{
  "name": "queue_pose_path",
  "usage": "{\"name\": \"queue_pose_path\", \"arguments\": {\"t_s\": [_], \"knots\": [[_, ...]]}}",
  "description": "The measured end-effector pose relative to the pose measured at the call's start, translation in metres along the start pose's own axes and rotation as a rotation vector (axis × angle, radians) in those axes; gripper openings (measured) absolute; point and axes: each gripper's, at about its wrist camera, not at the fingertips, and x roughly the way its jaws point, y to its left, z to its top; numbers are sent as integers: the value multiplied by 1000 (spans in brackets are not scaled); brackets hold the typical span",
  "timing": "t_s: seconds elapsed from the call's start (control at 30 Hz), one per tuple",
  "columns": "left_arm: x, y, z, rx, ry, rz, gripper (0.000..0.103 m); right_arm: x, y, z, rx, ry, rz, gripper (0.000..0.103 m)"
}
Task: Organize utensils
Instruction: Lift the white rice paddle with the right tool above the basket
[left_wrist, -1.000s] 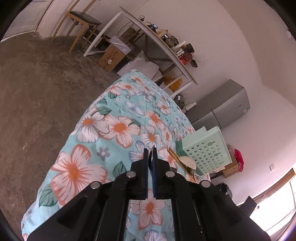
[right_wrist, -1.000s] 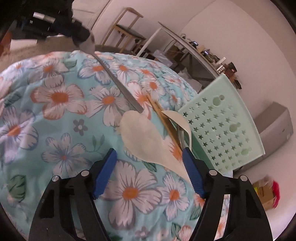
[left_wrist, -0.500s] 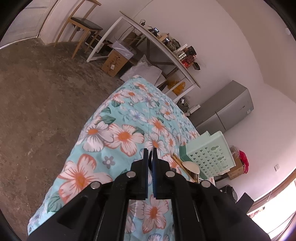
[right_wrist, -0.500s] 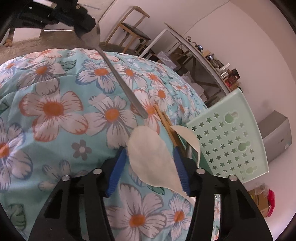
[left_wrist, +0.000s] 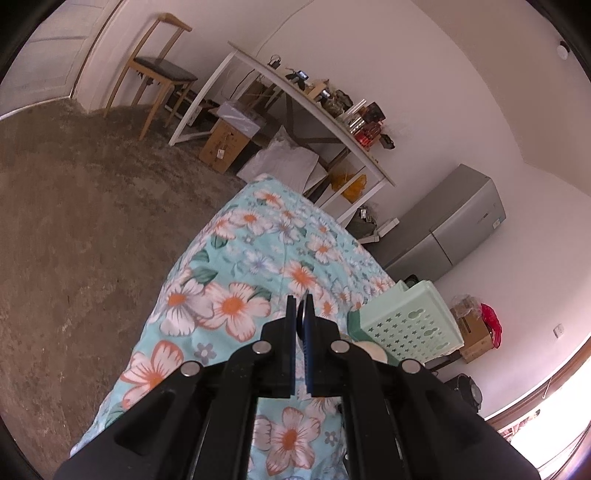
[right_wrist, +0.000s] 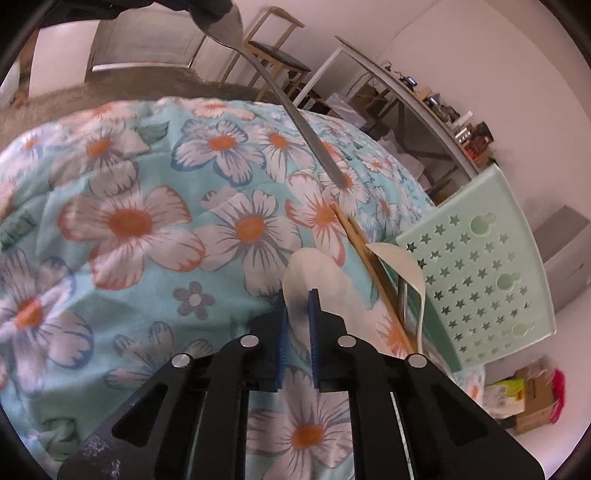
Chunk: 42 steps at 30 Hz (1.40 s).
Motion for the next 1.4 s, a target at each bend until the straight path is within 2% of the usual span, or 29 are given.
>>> {"name": "queue_pose_path", "arguments": {"t_s": [0.3, 0.5, 0.7, 0.87, 1.03, 1.13, 1.33, 1.4], "knots": [[-31, -27, 23, 49, -84, -23, 2, -51, -60, -13, 289, -68, 153, 5], [-39, -66, 42, 112, -125, -70, 2, -94, -127, -37, 550, -158, 224, 1], [-25, -117, 60, 223, -132, -104, 2, -112, -189, -63, 743, -216, 270, 0], [3, -167, 73, 348, -103, -96, 2, -131, -232, -80, 862, -288, 294, 0], [39, -210, 75, 511, -53, -29, 2, -148, -264, -87, 922, -381, 304, 0], [64, -235, 70, 618, -21, 39, 2, -157, -287, -86, 947, -437, 327, 0], [106, -258, 54, 808, 33, 177, 3, -168, -325, -77, 948, -557, 353, 0], [120, -262, 51, 843, 59, 204, 3, -169, -336, -71, 944, -587, 365, 0]]}}
